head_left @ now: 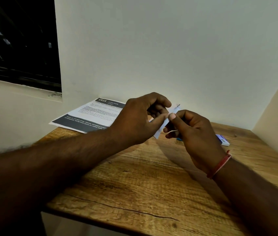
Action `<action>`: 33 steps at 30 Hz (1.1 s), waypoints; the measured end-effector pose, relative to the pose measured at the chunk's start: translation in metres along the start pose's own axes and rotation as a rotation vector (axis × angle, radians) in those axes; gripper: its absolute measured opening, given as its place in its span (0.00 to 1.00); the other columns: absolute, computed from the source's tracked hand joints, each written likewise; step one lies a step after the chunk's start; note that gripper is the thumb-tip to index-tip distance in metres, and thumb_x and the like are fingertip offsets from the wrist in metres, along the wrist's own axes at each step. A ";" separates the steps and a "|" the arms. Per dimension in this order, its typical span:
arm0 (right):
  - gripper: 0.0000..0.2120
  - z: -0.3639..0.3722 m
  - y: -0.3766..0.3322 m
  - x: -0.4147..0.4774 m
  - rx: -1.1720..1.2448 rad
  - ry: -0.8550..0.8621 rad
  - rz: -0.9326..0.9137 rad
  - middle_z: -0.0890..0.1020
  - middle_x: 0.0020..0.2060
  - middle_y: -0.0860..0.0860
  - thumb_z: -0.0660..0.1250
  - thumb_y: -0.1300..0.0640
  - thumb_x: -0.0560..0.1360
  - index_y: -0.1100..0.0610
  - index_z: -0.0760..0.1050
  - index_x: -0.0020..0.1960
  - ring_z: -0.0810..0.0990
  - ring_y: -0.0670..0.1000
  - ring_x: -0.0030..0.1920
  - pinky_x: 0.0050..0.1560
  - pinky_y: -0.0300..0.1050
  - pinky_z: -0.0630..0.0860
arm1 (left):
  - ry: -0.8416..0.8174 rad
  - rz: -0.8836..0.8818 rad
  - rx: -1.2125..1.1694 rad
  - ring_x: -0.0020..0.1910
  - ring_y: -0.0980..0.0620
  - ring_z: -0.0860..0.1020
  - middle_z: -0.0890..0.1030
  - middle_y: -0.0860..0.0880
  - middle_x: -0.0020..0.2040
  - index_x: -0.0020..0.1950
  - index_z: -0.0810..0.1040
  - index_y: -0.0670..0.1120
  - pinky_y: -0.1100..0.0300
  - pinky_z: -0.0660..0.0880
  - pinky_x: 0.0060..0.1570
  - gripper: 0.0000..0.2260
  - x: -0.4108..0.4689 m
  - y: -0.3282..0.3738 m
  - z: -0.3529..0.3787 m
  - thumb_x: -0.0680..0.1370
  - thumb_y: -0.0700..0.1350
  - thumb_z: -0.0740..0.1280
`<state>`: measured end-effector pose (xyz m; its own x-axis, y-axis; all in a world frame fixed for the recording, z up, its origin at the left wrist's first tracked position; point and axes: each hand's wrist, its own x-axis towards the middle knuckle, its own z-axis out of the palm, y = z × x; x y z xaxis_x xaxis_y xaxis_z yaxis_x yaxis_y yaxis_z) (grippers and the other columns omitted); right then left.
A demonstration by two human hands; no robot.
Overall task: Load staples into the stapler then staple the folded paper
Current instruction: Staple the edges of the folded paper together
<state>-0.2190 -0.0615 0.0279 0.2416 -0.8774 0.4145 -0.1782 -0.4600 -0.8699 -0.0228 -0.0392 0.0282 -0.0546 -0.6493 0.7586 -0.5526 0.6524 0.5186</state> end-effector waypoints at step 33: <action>0.19 -0.021 0.013 0.017 0.236 0.039 0.229 0.88 0.40 0.56 0.65 0.49 0.87 0.63 0.85 0.53 0.81 0.54 0.39 0.43 0.51 0.78 | -0.065 -0.638 -0.567 0.43 0.47 0.89 0.90 0.41 0.46 0.58 0.87 0.36 0.54 0.89 0.48 0.12 0.014 -0.024 -0.011 0.78 0.38 0.82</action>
<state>-0.2377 -0.0851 0.0294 0.1837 -0.9609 0.2074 0.0032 -0.2104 -0.9776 -0.0006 -0.0596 0.0308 0.0682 -0.9687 0.2388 0.0053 0.2397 0.9708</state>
